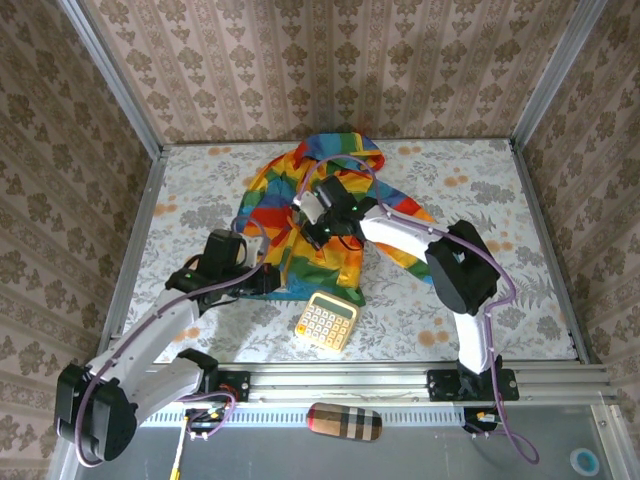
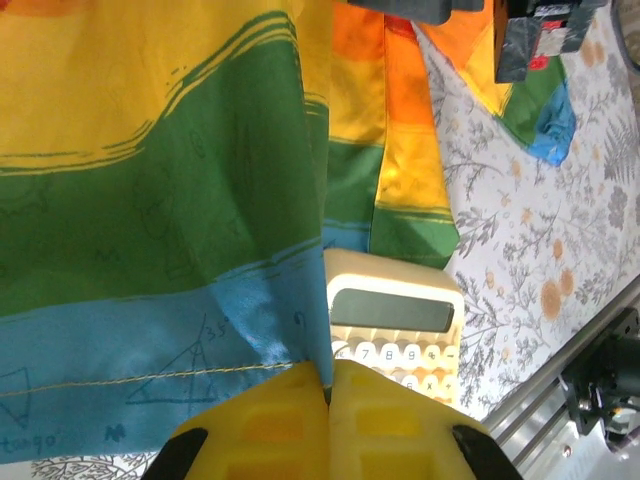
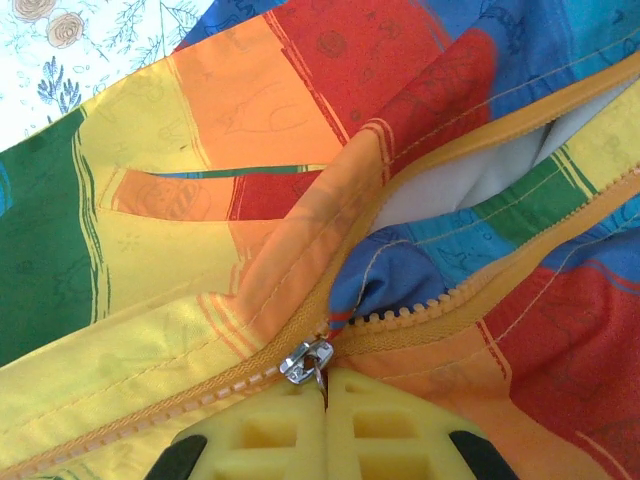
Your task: Zip up the jacket
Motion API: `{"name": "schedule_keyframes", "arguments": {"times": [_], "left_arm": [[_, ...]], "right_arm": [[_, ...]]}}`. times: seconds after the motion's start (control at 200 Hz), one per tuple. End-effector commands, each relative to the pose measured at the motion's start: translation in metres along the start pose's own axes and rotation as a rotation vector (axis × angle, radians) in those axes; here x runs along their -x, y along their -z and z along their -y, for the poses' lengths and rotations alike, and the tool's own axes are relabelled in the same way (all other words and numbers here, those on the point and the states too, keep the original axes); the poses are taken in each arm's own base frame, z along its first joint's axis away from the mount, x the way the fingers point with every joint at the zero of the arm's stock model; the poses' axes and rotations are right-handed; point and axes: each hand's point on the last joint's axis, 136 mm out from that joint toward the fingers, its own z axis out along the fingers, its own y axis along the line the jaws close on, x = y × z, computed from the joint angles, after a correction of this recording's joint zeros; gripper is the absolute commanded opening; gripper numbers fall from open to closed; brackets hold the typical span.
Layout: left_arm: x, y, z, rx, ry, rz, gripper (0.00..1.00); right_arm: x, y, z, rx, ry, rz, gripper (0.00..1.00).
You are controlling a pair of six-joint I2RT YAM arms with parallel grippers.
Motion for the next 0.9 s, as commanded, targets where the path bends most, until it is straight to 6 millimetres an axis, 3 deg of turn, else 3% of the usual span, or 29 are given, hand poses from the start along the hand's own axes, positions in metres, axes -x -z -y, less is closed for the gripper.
{"name": "schedule_keyframes", "arguments": {"times": [0.0,0.24,0.49,0.695,0.81,0.89], "left_arm": [[-0.042,0.003,-0.004,-0.01,0.116,-0.135,0.0],[-0.046,0.002,-0.006,-0.009,0.147,-0.137,0.0],[-0.049,0.007,0.003,-0.043,0.14,-0.142,0.0],[-0.041,0.013,0.002,-0.015,0.106,-0.116,0.0],[-0.024,0.02,0.004,0.02,0.059,-0.082,0.23],[-0.01,0.025,0.004,0.046,0.033,-0.054,0.34]], "right_arm": [[0.012,0.008,0.079,-0.206,-0.052,0.034,0.0],[0.026,0.014,0.113,-0.238,-0.078,0.058,0.0],[0.034,0.017,0.136,-0.254,-0.085,0.068,0.0],[0.039,0.016,0.114,-0.151,-0.044,0.113,0.0],[0.035,0.017,0.092,-0.084,-0.01,0.119,0.0],[0.03,0.016,0.074,-0.036,0.007,0.108,0.0]]}}
